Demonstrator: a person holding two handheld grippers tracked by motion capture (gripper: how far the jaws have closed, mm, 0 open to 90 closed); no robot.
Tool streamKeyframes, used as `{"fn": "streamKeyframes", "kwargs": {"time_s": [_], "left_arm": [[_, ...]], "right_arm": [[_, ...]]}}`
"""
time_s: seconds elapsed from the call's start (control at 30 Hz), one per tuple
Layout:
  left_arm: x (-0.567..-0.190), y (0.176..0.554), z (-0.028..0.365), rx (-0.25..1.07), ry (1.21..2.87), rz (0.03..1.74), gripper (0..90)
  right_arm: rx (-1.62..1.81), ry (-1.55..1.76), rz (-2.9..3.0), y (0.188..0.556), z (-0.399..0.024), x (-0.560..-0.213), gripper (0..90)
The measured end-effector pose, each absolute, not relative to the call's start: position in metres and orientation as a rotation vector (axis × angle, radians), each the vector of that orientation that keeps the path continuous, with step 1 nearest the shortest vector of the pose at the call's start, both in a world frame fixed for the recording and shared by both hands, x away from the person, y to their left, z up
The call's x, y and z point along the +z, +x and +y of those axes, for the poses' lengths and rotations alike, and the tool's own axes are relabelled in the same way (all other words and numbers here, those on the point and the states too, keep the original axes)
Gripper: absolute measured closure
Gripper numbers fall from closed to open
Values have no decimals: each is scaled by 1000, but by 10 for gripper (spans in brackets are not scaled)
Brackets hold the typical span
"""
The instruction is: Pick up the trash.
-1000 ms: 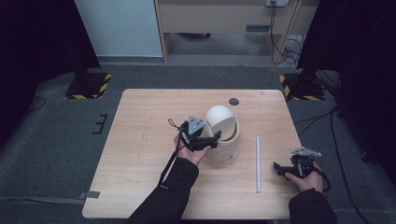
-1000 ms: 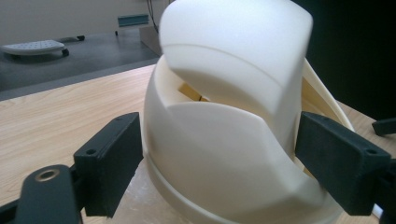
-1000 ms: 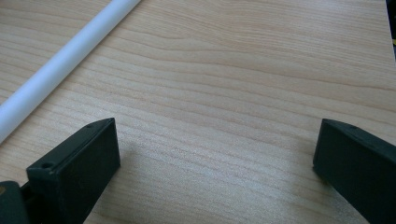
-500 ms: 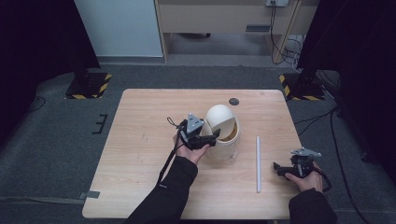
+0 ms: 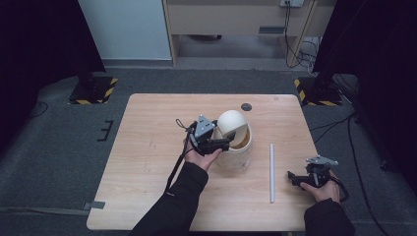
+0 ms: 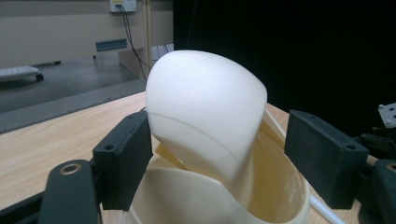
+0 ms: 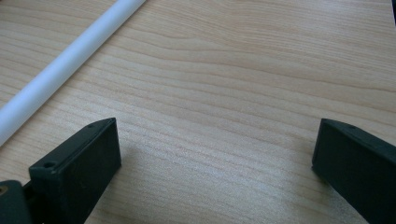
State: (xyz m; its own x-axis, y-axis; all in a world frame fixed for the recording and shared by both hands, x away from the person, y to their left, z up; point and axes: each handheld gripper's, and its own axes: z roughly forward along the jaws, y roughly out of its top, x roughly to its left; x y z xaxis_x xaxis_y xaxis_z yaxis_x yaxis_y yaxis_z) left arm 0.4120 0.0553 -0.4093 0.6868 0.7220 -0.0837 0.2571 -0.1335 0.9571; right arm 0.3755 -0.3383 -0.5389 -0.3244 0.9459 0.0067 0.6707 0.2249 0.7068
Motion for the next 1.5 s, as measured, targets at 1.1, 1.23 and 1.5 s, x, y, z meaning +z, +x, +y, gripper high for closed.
{"fn": "streamKeyframes", "kwargs": {"time_s": [1.1,1.23,1.5], "left_arm": [[-470,313,233,544,1828,1055,186],[-485,313,248,534,1866,1154,188],[-491,320,257,507,1847,1200,180]], "right_arm": [[1041,1349,2147,386,-276,-492,410],[968,1353,2179,395,-262,-498,448],[912,1416,2200,401,-259,-511,501]]}}
